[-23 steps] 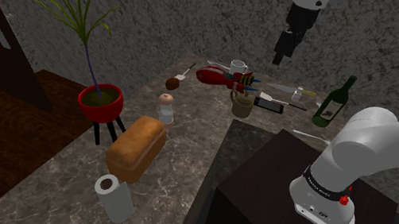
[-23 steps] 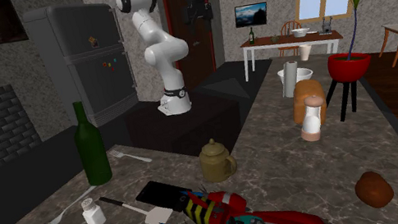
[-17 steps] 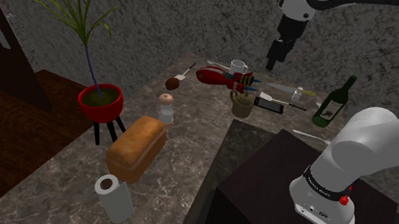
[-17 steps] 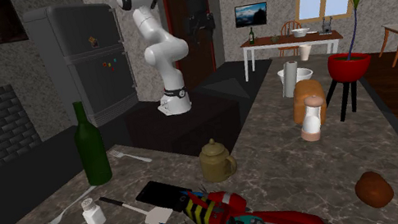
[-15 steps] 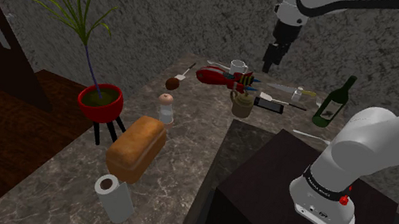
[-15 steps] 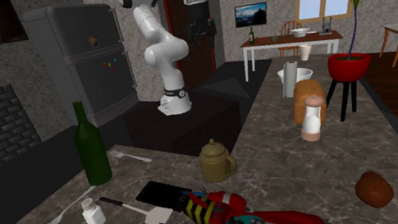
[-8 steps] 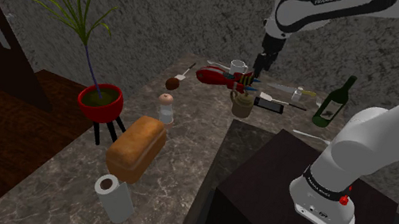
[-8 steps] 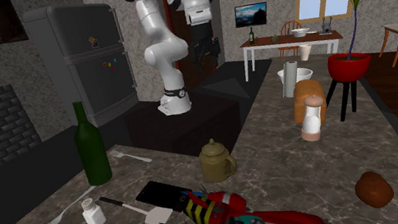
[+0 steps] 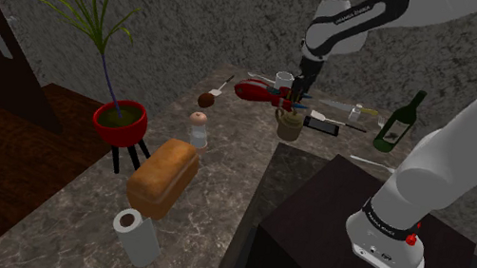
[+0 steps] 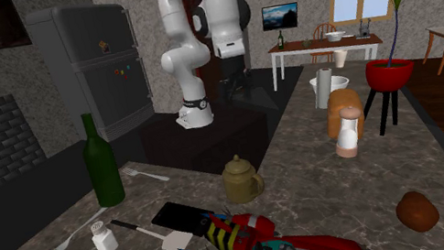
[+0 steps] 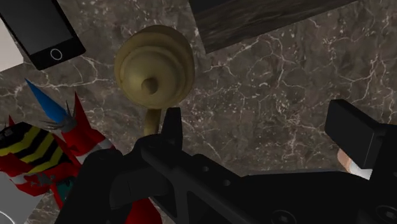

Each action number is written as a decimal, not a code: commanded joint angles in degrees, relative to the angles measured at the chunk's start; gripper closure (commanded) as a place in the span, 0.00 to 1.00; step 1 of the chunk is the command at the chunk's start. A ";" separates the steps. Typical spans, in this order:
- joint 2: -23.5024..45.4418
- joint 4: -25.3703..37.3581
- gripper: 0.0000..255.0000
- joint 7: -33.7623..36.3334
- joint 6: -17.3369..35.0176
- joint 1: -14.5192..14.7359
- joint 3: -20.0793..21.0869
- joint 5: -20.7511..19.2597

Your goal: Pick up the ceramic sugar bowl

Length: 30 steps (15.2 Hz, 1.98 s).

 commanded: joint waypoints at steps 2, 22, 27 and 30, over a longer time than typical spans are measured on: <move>7.31 2.83 0.00 -4.05 4.08 -0.01 -1.55 3.10; 41.61 23.78 0.00 -19.99 14.77 -7.59 2.88 19.95; 41.96 23.81 1.00 -20.16 15.09 -7.73 3.02 20.12; 42.01 23.82 1.00 -20.23 15.12 -7.78 3.03 20.15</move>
